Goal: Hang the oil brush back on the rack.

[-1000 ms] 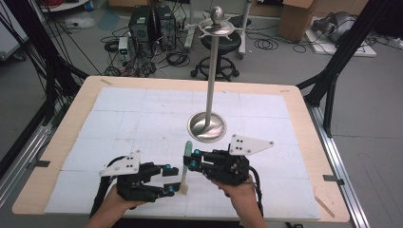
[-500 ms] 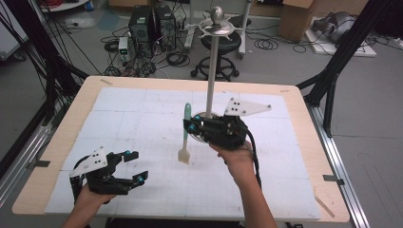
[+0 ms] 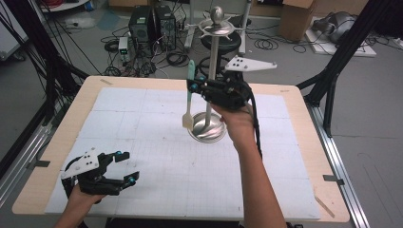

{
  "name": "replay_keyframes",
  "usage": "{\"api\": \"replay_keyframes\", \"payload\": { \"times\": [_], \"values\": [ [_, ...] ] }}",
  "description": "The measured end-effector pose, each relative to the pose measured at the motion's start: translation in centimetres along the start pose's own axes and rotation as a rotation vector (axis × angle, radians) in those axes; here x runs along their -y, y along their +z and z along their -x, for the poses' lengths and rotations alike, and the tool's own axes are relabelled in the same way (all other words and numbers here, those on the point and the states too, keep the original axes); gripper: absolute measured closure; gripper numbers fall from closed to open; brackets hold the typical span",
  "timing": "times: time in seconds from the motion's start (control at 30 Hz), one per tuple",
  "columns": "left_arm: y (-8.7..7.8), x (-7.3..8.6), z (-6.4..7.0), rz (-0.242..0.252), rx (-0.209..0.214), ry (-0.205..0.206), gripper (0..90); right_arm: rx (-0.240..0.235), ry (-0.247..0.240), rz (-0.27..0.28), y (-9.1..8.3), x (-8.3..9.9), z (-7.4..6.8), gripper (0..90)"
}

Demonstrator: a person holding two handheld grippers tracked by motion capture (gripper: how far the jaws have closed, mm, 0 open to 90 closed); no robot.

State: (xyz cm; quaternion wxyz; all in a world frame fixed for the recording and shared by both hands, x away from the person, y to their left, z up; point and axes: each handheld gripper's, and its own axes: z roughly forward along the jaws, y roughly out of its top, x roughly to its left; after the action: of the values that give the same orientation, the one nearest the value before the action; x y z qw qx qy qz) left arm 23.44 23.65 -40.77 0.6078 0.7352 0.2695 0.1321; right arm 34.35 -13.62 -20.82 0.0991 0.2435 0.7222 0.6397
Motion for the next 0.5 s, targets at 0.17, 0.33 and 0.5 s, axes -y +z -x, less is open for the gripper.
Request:
{"api": "replay_keyframes", "payload": {
  "times": [0.17,0.33,0.5],
  "values": [
    [-0.1,0.0,0.1,0.003,0.015,-0.005,20.3,0.038,-0.003,0.006,0.1,-1.9,0.6,83.2],
    [-0.2,0.0,0.1,0.01,0.02,-0.004,20.4,0.063,0.009,0.003,0.5,-3.0,1.3,83.2],
    [-0.4,0.0,0.1,0.011,0.024,-0.007,20.4,0.075,0.022,0.004,0.9,-3.5,1.9,83.1]
  ]
}}
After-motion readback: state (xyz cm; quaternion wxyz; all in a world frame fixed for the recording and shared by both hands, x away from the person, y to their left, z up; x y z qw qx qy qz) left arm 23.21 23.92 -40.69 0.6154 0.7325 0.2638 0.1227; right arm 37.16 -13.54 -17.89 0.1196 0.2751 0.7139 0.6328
